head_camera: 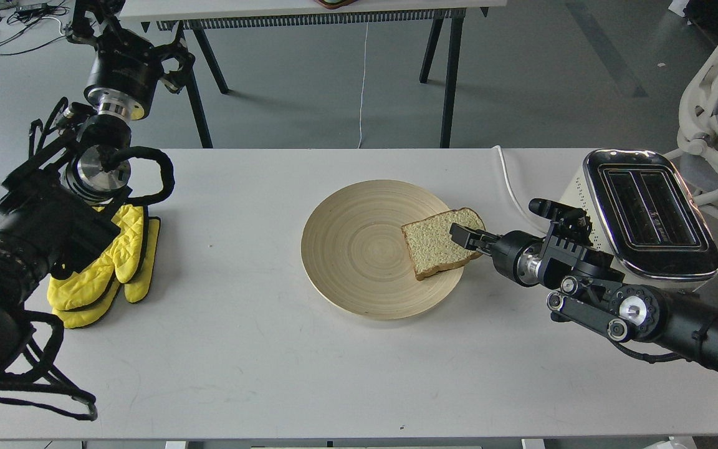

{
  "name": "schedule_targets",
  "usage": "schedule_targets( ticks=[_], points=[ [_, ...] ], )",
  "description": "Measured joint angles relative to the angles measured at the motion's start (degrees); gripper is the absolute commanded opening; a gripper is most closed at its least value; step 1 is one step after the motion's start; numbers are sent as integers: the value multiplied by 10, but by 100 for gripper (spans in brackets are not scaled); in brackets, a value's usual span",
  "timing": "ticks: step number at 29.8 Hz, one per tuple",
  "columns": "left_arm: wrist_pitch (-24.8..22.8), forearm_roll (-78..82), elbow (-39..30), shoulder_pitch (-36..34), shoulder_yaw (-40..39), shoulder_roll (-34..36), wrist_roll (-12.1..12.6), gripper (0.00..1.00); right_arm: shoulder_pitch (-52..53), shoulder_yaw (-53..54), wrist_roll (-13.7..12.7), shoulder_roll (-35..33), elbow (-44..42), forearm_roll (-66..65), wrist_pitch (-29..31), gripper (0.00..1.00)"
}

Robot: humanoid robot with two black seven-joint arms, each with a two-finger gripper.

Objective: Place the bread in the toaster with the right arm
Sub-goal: 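Reach the right gripper to the bread slice in the bowl and grasp it, then lift the bread slice with the right gripper up above the toaster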

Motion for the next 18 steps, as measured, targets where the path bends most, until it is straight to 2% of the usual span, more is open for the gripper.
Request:
schedule_targets(
  ticks=[3,8,13,18],
  points=[
    [0,0,0,0,0,0,0,100,0,-6,0,0,-1,0,1,28],
    [0,0,0,0,1,-2,0,100,1,-7,-1,-4,-2,0,2,12],
    [0,0,0,0,2,-2,0,100,5,5,-1,-8,0,3,3,8],
    [0,0,-1,0,3,-2,0,100,20,25,-3,-15,12,4,3,8]
  ],
)
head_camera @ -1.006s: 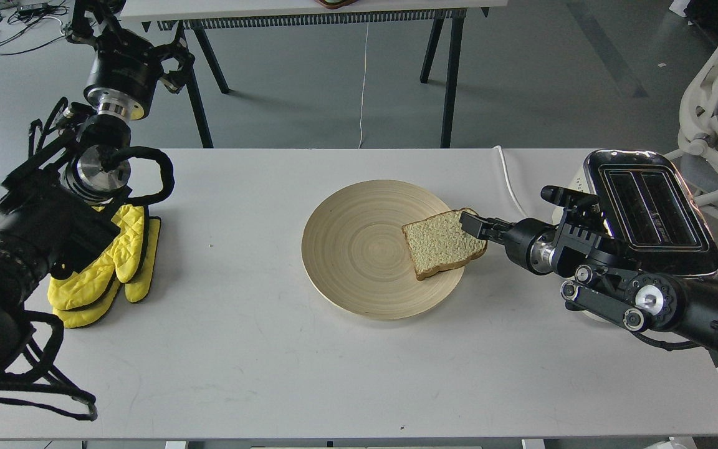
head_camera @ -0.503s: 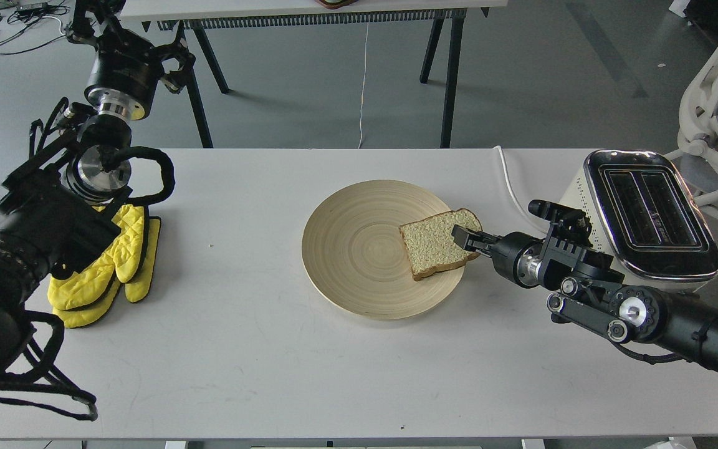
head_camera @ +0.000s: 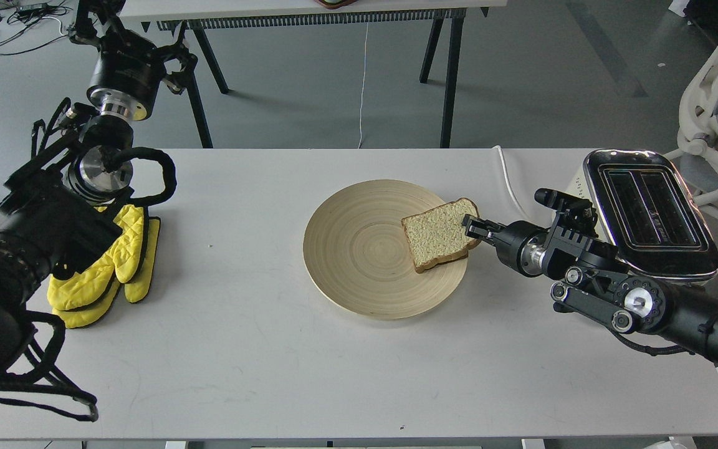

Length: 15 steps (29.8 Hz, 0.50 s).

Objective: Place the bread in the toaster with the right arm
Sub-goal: 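Lift the bread slice with the right gripper up above the toaster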

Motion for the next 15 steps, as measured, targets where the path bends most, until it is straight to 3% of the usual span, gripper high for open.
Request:
schedule_targets(
  ticks=[9,15],
  points=[
    [0,0,0,-1,0,0,0,100,81,6,-6,-109,87,11,5,7],
    [0,0,0,-1,0,0,-1,100,149,-2,-10,-266,174,5,21,6]
  ],
)
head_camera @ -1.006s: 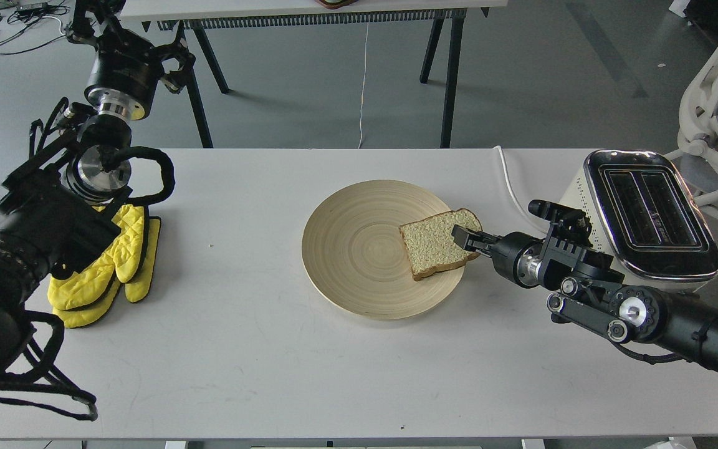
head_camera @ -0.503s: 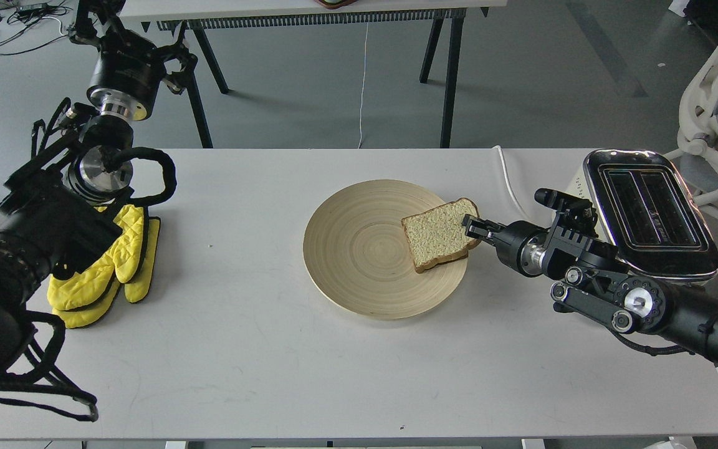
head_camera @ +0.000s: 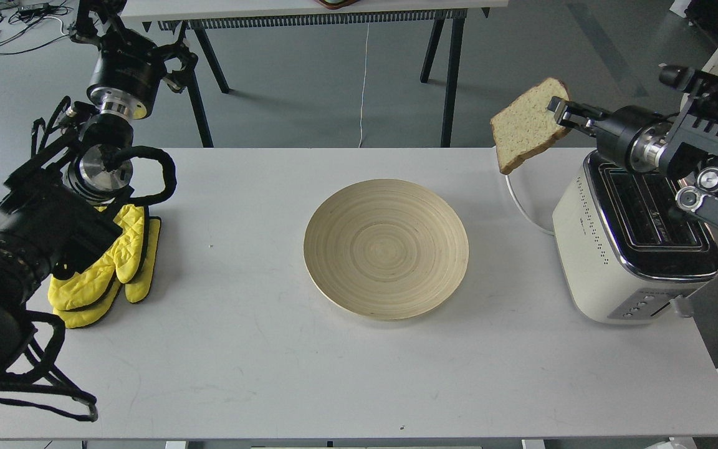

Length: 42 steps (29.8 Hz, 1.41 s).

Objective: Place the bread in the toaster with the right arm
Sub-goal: 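Lift the bread slice with the right gripper up above the toaster, then lower the bread slice into the toaster slot with the right gripper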

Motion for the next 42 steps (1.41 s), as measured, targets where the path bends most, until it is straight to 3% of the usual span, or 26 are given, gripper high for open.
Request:
schedule_targets(
  ticks=[6,12,36,38,40,42],
  points=[
    [0,0,0,0,1,-1,0,100,37,-1,-10,-150,102,-11,55,5],
    [0,0,0,0,0,-1,0,100,24,-6,-10,-227,163,-72,64,4],
    [0,0,0,0,-3,-2,0,100,-34,-45,-10,-264,183,-123,60,5],
    [0,0,-1,0,-4,-2,0,100,-36,-45,-10,-263,182,-123,60,11],
    [0,0,-1,0,-4,-2,0,100,-44,-45,-10,-261,182,-123,59,26],
    [0,0,-1,0,-4,-2,0,100,-51,-44,-10,-256,182,-122,57,47]
  ],
)
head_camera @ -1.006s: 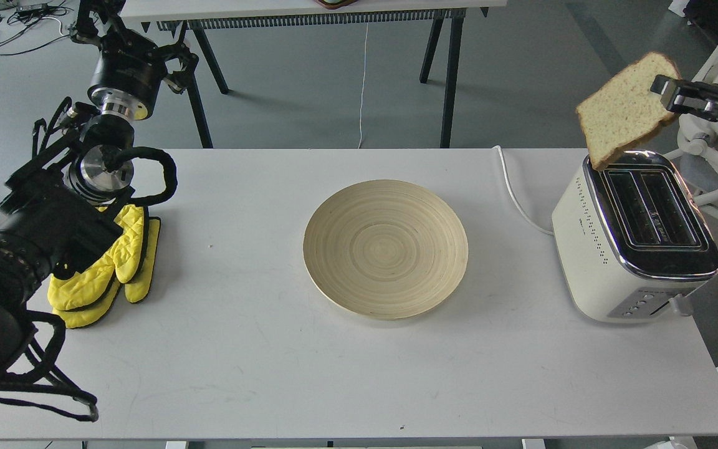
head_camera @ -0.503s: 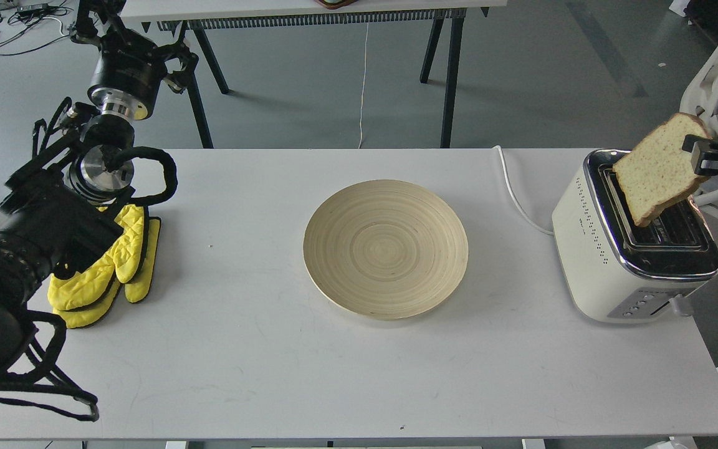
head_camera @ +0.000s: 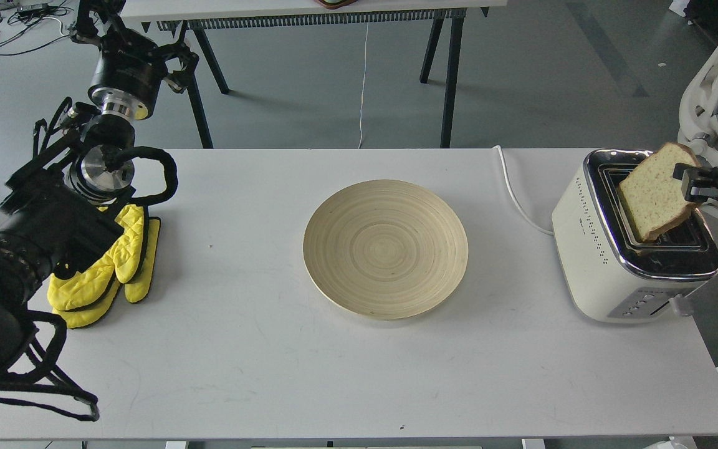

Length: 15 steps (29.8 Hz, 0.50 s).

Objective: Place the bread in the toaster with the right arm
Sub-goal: 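Lower the bread slice into the toaster slot with the right gripper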

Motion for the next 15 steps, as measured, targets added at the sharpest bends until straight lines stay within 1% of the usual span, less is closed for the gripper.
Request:
schedule_targets(
  ticks=[2,3,4,11,15],
  points=[
    [0,0,0,0,0,0,0,100,-5,1,0,6,0,3,-3,73],
    [0,0,0,0,0,0,0,100,-6,2,0,8,-1,5,-4,94],
    [0,0,0,0,0,0,0,100,-6,3,1,10,-1,7,-4,98],
    [0,0,-2,0,-1,0,0,100,-7,13,8,30,-2,10,-9,98],
    [0,0,-2,1,0,0,0,100,-7,20,15,53,-6,35,-34,99]
  ],
)
